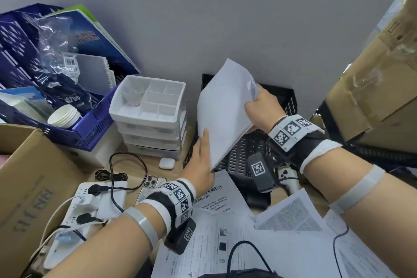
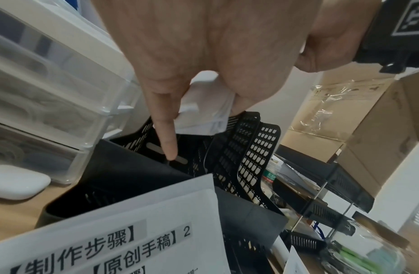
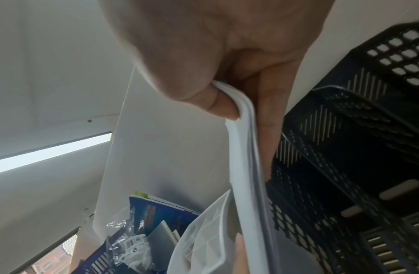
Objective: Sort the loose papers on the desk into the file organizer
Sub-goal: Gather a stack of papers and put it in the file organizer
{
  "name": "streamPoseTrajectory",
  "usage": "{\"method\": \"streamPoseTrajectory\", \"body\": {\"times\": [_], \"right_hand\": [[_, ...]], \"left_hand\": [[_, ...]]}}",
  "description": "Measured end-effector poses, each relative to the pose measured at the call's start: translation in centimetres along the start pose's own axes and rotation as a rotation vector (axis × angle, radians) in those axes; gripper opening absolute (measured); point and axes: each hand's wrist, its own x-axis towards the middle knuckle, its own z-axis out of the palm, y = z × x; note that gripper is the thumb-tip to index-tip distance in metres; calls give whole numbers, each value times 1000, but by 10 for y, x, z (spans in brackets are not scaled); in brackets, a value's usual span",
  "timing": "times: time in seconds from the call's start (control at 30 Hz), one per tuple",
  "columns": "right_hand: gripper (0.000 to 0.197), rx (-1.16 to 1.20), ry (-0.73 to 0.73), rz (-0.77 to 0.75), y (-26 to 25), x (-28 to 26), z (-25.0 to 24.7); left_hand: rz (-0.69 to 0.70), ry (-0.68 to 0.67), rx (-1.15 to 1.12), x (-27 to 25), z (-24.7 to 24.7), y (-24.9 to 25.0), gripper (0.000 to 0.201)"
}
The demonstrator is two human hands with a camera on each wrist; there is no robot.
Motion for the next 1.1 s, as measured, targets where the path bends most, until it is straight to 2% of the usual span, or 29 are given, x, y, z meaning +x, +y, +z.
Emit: {"method": "streamPoseTrajectory", "body": {"times": [0.23, 0.4, 0.47, 0.63, 0.73, 0.8, 0.93, 1.1], "right_hand": [[51, -35, 25, -2, 18, -3, -13], [59, 90, -37, -27, 12, -5, -12], [59, 107, -46, -43, 4, 0, -6], [52, -183, 18, -102, -25, 12, 19], [49, -253, 1, -172, -38, 17, 44], [51, -203, -48, -192, -40, 19, 65], [48, 15, -136, -62, -32, 23, 96], [55, 337, -142, 61, -13, 30, 104]], "left_hand": [[96, -77, 62, 0, 10, -1, 121], [-24, -66, 64, 20, -2, -5, 119], [-68, -72, 90, 29, -9, -12, 111], [-124, -1, 43, 42, -27, -7, 78], [-177, 14, 47, 52, -33, -6, 73], [-217, 10, 45, 60, -32, -12, 71], [-243, -5, 65, 66, -34, -25, 73], [-303, 103, 151, 58, -34, -35, 82]]}}
